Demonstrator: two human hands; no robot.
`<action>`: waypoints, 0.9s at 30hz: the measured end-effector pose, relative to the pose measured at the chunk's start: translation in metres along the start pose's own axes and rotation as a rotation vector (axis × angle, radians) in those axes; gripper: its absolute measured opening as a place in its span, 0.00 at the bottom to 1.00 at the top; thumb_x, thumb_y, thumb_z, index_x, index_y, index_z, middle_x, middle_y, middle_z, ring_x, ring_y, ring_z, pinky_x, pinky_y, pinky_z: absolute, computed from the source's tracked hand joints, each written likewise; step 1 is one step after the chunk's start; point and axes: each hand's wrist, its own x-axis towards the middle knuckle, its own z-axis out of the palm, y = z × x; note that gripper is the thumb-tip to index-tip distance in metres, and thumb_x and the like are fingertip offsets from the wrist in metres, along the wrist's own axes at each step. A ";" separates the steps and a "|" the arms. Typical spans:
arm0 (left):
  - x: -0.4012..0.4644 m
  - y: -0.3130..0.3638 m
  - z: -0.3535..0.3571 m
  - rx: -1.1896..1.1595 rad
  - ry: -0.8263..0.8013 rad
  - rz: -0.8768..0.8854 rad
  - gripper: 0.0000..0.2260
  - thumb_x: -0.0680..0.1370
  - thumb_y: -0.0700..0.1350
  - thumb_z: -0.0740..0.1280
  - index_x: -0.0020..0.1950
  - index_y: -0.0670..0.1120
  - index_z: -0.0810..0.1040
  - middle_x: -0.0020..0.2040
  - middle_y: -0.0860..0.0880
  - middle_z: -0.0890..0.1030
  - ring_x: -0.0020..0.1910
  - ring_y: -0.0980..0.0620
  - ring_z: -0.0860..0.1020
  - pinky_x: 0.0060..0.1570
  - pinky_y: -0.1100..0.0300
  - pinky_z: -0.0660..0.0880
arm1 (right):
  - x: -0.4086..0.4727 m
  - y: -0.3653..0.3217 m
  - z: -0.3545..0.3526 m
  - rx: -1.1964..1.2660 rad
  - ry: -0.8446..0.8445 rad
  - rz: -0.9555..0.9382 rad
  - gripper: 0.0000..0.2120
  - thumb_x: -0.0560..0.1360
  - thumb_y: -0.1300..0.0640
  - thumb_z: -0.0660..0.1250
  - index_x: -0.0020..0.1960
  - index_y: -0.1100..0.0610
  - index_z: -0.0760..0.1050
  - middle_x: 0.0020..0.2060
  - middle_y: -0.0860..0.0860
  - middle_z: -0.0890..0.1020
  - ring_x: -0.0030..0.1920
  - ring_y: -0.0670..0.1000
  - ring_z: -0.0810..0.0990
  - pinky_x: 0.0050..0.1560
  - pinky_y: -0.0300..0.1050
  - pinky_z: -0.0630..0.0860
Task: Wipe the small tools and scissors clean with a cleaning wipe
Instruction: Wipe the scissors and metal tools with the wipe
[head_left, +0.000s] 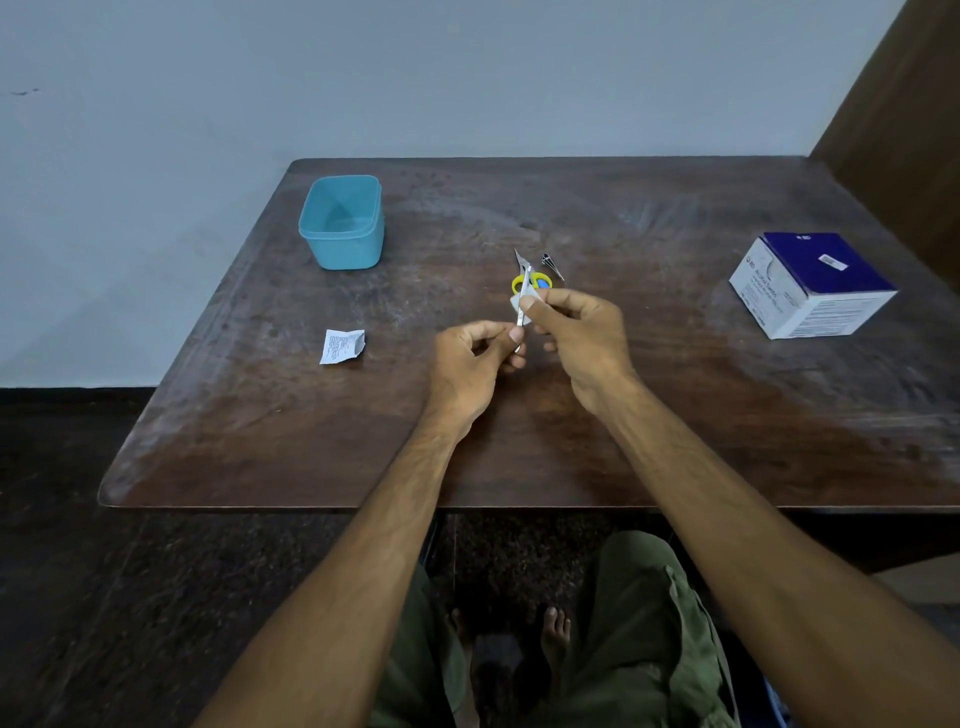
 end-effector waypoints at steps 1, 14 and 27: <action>0.000 0.000 0.001 0.010 0.001 0.003 0.04 0.78 0.38 0.68 0.46 0.39 0.82 0.33 0.48 0.81 0.30 0.57 0.77 0.36 0.64 0.77 | 0.002 -0.003 0.000 0.018 0.008 0.014 0.01 0.71 0.56 0.74 0.41 0.52 0.82 0.35 0.48 0.80 0.32 0.41 0.73 0.32 0.35 0.69; 0.001 -0.005 0.003 0.070 0.040 0.016 0.04 0.77 0.39 0.69 0.47 0.38 0.82 0.34 0.47 0.81 0.30 0.57 0.78 0.35 0.65 0.76 | 0.002 0.000 -0.007 -0.055 -0.015 -0.001 0.06 0.72 0.55 0.73 0.45 0.57 0.84 0.34 0.49 0.79 0.31 0.40 0.72 0.30 0.32 0.68; -0.007 0.006 -0.006 -0.108 -0.086 -0.016 0.06 0.78 0.39 0.67 0.43 0.42 0.82 0.34 0.49 0.83 0.32 0.55 0.81 0.38 0.63 0.79 | 0.010 -0.001 0.003 0.218 -0.088 0.048 0.02 0.74 0.61 0.71 0.45 0.58 0.82 0.32 0.49 0.77 0.32 0.44 0.73 0.33 0.36 0.71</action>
